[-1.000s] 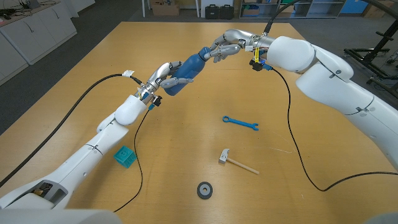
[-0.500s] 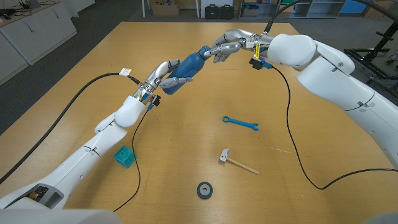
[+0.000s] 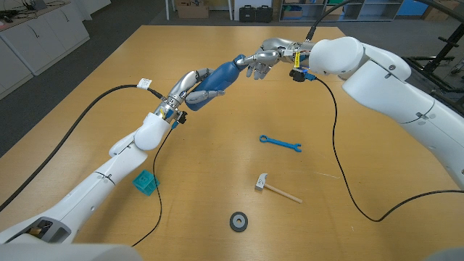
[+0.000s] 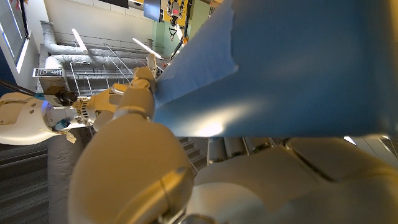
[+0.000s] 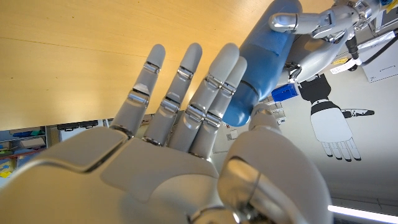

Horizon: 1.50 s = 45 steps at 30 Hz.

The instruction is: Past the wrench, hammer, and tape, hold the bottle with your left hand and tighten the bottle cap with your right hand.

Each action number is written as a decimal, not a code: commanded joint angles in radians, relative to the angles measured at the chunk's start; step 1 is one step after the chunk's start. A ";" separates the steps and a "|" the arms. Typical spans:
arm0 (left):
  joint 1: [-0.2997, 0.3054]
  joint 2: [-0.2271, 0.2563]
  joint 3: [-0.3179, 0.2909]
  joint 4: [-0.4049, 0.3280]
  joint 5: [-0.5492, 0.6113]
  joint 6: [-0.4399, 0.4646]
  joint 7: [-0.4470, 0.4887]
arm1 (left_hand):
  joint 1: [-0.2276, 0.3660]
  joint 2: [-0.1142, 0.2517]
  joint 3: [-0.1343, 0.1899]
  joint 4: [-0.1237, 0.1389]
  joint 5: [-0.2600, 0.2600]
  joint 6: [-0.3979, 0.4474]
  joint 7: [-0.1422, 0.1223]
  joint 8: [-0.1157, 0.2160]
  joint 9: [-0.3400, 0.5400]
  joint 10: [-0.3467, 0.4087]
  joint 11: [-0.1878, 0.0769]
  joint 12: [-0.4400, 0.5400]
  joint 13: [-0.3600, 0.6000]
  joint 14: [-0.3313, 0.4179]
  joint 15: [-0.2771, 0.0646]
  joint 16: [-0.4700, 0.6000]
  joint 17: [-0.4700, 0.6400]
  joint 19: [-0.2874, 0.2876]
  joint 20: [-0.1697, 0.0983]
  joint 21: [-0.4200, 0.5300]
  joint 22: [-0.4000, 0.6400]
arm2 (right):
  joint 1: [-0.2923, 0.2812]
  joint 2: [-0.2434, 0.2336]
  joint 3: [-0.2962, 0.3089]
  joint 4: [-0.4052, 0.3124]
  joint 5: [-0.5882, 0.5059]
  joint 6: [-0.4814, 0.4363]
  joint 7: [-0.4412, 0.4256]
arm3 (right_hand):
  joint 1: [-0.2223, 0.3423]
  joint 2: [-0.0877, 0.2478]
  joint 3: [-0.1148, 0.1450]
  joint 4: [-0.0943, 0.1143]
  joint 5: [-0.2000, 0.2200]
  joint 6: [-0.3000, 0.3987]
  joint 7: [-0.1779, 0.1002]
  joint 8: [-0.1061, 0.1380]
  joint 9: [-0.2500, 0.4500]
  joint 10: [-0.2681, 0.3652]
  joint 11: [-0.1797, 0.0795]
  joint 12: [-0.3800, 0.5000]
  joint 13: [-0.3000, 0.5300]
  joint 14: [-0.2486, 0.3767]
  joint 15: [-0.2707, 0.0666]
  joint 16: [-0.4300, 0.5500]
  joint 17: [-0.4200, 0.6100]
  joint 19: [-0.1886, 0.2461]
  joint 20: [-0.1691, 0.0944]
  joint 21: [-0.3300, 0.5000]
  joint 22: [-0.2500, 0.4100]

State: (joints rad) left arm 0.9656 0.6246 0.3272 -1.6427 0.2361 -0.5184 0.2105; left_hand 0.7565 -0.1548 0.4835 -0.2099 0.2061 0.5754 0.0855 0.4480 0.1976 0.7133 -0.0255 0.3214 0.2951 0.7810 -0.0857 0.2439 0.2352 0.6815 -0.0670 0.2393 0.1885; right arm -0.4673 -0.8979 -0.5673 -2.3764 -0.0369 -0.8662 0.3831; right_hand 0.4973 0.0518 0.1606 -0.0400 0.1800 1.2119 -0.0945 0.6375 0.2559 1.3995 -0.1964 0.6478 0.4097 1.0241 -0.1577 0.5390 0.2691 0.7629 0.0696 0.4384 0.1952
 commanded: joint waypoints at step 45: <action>-0.045 -0.063 0.036 0.176 -0.380 -0.216 -0.220 | 0.166 0.181 0.033 0.041 0.006 0.213 -0.206 0.004 0.004 0.131 -0.131 -0.008 0.014 0.001 -0.151 -0.010 0.003 -0.002 -0.136 0.000 0.004 | -0.383 -0.105 0.288 0.015 0.129 0.469 -0.371 | 0.168 -0.015 -0.042 -0.120 0.051 -0.931 0.030 -0.396 -0.001 -1.071 0.090 -0.411 -0.083 -0.744 0.223 -0.339 0.021 -0.290 0.147 -0.209 0.005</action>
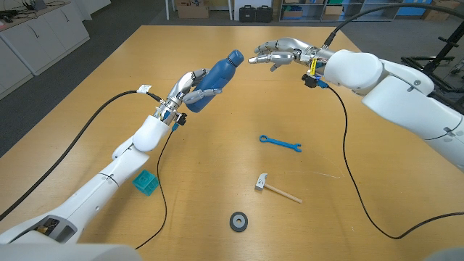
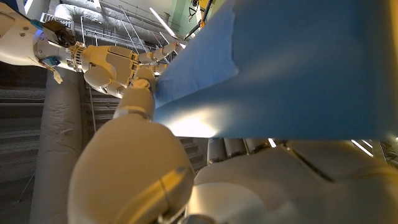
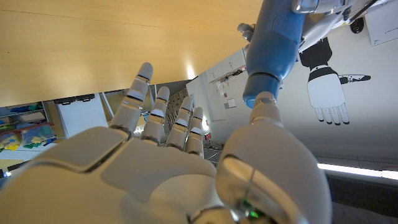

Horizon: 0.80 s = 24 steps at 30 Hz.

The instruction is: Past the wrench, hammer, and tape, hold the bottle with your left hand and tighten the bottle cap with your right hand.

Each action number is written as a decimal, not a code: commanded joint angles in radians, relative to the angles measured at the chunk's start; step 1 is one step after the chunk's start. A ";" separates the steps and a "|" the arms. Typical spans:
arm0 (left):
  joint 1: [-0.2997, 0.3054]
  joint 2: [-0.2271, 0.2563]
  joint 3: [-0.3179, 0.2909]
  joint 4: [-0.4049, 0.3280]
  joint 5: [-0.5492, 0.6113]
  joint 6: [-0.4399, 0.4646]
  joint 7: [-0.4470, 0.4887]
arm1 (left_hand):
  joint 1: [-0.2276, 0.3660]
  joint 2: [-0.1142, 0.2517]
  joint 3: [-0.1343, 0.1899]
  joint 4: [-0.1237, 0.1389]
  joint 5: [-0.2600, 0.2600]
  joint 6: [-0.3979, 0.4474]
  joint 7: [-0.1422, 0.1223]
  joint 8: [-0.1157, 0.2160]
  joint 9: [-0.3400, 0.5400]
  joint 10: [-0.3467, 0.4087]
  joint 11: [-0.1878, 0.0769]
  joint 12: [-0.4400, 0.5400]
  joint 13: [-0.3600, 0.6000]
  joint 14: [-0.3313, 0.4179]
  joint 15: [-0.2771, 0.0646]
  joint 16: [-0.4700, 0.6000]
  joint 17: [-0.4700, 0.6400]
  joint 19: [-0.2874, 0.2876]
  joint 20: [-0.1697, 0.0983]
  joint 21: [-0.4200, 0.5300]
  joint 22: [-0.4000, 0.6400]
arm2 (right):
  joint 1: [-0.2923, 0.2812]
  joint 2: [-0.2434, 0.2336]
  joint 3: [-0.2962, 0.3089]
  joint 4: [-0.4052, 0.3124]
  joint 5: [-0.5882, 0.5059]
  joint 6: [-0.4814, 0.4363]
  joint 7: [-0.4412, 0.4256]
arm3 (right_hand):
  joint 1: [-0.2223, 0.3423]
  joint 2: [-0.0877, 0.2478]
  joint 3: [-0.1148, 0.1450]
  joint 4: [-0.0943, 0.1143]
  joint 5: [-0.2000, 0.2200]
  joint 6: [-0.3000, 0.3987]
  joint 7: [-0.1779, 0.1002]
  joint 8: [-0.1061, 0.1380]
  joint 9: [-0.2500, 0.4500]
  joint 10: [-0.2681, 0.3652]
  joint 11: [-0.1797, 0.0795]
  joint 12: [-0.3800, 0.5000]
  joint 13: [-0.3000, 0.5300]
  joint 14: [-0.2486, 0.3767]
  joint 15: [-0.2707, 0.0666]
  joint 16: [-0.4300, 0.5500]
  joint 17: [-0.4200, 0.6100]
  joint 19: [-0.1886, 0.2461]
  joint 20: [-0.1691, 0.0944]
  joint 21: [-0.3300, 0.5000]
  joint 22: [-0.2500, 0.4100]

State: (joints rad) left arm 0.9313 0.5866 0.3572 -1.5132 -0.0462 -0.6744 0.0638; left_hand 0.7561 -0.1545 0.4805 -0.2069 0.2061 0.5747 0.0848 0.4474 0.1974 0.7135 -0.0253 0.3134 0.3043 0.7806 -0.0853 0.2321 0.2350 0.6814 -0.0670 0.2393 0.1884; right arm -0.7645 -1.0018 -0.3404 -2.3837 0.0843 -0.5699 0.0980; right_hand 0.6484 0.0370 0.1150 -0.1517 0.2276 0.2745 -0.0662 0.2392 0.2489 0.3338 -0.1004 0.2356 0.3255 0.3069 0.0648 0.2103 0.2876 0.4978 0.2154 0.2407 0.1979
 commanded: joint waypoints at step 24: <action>-0.006 -0.047 0.008 0.055 -0.064 -0.084 -0.102 | 0.169 0.180 0.032 0.037 0.006 0.229 -0.208 0.010 0.004 0.147 -0.135 0.003 0.009 0.011 -0.152 0.004 0.006 -0.001 -0.137 0.000 0.005 | 0.046 -0.013 -0.006 -0.021 -0.074 0.131 0.019 | 0.032 0.000 0.013 -0.002 0.007 0.038 -0.021 0.014 0.009 0.017 -0.029 0.024 -0.001 0.002 -0.025 0.008 0.010 -0.053 0.002 -0.023 0.003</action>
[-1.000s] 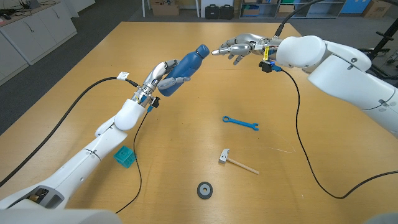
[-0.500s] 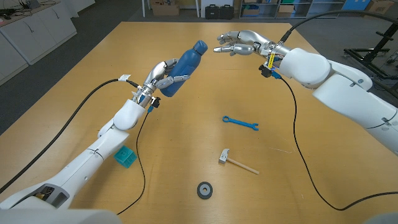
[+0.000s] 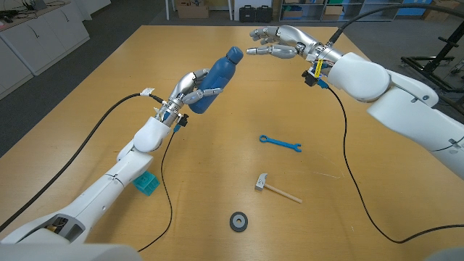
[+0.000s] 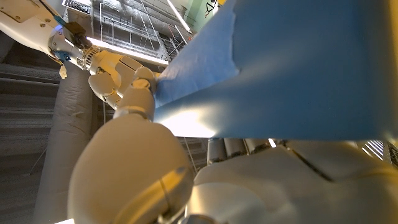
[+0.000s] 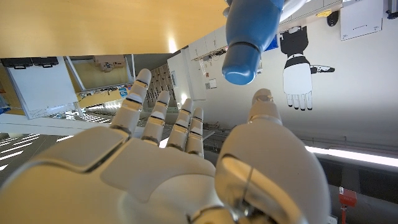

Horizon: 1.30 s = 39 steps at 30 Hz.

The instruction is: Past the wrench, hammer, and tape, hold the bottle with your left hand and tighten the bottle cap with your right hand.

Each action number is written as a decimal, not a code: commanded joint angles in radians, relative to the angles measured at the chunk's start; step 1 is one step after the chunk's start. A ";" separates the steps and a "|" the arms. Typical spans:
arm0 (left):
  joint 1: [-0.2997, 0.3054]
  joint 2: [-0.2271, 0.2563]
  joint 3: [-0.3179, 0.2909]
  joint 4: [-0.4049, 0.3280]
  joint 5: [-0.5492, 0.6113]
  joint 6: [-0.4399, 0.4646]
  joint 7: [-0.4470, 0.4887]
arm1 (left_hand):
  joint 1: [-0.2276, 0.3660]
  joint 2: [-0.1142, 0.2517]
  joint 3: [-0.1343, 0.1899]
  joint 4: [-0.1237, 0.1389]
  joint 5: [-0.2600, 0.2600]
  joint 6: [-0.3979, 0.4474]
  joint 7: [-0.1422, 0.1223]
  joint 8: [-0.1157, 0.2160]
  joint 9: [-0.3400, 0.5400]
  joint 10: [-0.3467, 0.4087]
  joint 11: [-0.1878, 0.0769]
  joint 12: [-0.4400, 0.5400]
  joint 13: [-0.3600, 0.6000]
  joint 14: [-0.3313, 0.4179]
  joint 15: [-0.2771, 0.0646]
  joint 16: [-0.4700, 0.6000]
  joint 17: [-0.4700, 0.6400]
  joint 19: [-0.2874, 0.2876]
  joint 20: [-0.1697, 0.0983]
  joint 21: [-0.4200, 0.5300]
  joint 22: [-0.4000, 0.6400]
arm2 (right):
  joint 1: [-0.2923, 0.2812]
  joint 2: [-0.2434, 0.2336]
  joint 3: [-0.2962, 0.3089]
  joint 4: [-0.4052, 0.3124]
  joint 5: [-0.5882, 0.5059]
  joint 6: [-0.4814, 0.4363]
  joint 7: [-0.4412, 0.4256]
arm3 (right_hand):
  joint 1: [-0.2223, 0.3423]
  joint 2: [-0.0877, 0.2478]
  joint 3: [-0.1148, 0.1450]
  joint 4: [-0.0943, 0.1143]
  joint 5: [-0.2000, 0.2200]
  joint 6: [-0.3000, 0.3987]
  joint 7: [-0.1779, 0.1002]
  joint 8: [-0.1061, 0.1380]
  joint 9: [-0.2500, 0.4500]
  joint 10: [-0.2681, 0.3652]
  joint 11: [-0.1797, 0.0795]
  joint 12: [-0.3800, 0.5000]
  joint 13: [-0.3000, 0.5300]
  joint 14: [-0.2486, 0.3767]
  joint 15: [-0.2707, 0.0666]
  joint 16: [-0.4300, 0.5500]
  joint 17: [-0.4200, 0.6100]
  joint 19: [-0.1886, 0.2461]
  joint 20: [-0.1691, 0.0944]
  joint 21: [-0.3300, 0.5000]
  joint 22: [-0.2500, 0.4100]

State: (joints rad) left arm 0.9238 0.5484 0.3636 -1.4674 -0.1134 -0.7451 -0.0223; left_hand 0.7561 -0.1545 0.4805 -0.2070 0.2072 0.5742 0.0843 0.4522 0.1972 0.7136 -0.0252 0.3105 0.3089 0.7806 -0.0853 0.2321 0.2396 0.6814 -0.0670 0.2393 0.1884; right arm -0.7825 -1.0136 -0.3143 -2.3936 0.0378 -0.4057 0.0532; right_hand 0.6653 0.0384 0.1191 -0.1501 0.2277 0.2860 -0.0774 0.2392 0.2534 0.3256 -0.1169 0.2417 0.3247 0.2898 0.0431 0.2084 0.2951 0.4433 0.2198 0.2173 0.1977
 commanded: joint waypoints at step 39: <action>0.000 -0.015 -0.006 0.000 0.016 0.000 -0.016 | 0.171 0.185 0.027 0.039 0.004 0.233 -0.208 0.004 0.005 0.150 -0.138 0.001 0.013 0.016 -0.152 0.003 0.005 0.002 -0.136 0.002 0.006 | 0.234 -0.012 -0.148 -0.050 -0.129 -0.196 0.288 | 0.048 -0.010 0.024 -0.004 0.016 0.122 -0.035 0.042 0.005 0.180 -0.042 0.066 -0.019 0.116 -0.028 0.049 -0.004 0.044 -0.004 0.017 0.005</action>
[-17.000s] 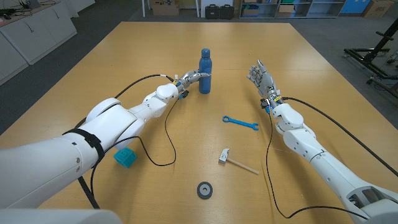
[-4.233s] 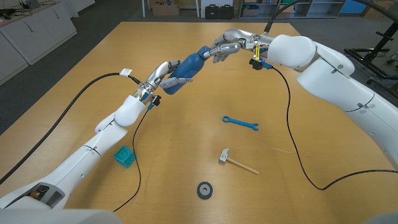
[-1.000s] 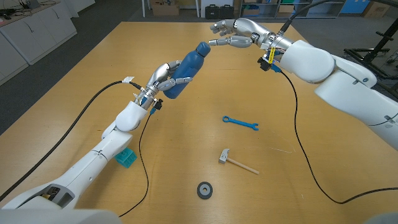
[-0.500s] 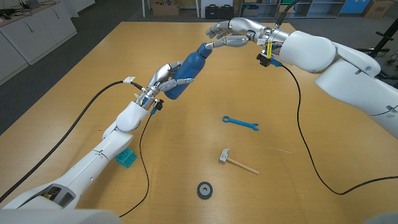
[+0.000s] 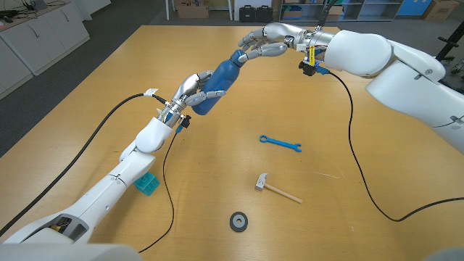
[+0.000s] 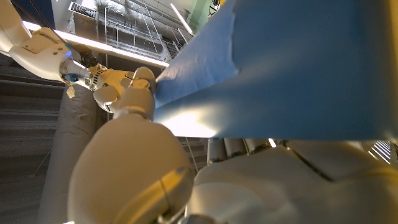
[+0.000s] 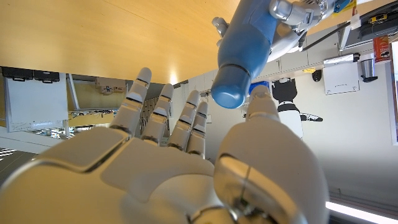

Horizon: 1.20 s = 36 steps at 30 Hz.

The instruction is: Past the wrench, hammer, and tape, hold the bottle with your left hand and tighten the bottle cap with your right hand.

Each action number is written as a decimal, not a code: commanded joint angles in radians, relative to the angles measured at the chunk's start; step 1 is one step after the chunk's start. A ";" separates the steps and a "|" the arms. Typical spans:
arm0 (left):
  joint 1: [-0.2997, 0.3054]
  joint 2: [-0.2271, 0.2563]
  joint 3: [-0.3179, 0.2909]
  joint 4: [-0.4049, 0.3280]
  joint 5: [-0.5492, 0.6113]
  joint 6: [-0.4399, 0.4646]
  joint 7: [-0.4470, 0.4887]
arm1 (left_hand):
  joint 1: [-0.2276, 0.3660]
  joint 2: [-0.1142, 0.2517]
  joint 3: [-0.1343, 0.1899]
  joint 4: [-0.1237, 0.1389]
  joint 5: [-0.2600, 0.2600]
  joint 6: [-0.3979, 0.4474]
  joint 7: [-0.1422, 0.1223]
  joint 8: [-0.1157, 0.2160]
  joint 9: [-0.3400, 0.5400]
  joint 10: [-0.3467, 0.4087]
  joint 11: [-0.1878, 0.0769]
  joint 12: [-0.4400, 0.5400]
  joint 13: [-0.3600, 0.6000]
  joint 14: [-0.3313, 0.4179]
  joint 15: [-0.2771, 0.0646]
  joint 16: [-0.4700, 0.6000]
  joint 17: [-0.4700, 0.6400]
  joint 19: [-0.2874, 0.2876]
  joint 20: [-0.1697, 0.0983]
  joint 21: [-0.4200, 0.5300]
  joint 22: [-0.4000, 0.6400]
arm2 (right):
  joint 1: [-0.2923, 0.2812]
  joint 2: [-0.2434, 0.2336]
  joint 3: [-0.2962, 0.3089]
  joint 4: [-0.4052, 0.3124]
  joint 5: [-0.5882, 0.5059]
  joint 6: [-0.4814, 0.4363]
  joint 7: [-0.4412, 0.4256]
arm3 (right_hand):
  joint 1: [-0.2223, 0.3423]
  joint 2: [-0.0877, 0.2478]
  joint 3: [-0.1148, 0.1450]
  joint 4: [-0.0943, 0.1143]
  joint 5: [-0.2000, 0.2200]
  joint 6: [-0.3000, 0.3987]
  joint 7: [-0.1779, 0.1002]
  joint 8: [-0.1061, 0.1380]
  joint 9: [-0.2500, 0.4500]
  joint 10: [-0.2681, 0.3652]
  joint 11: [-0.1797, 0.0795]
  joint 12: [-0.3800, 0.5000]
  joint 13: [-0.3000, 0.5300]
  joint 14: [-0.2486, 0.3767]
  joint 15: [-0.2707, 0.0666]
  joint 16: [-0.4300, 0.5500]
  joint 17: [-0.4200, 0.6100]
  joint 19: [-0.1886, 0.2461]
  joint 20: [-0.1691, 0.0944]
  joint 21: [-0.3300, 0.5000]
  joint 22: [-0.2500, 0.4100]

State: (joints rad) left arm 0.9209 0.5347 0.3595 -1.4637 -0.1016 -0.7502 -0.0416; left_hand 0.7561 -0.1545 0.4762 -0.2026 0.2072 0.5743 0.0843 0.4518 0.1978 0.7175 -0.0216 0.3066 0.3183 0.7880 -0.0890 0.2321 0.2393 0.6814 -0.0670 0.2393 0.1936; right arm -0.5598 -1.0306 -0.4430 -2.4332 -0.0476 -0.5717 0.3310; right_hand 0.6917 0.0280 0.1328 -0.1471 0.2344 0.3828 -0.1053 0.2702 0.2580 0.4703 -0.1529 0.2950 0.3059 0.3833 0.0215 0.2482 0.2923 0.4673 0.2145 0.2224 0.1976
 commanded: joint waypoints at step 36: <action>0.006 -0.003 0.001 -0.014 0.009 0.008 0.006 | 0.171 0.191 0.028 0.036 0.005 0.233 -0.207 0.002 0.004 0.147 -0.138 0.000 0.010 0.006 -0.148 -0.002 0.007 0.001 -0.136 0.001 0.001 | 0.009 0.063 -0.043 -0.013 -0.105 -0.076 -0.003 | 0.110 0.037 0.059 -0.010 0.029 0.321 -0.089 0.116 -0.001 0.348 -0.065 0.109 0.002 0.226 -0.109 0.081 -0.010 0.122 -0.027 0.040 0.003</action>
State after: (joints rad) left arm 0.9250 0.5323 0.3608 -1.4723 -0.0921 -0.7357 -0.0359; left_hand 0.7561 -0.1545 0.4722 -0.1986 0.2073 0.5744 0.0844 0.4476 0.1975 0.7175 -0.0217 0.3027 0.3227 0.7877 -0.0887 0.2322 0.2443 0.6814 -0.0670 0.2393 0.1932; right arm -0.5412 -0.9909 -0.4810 -2.4407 -0.1291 -0.6201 0.3570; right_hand 0.7691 0.0520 0.1743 -0.1533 0.2533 0.6152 -0.1710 0.3456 0.2552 0.7304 -0.2135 0.3764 0.3028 0.5482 -0.0484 0.3048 0.2830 0.5677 0.1997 0.2538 0.1975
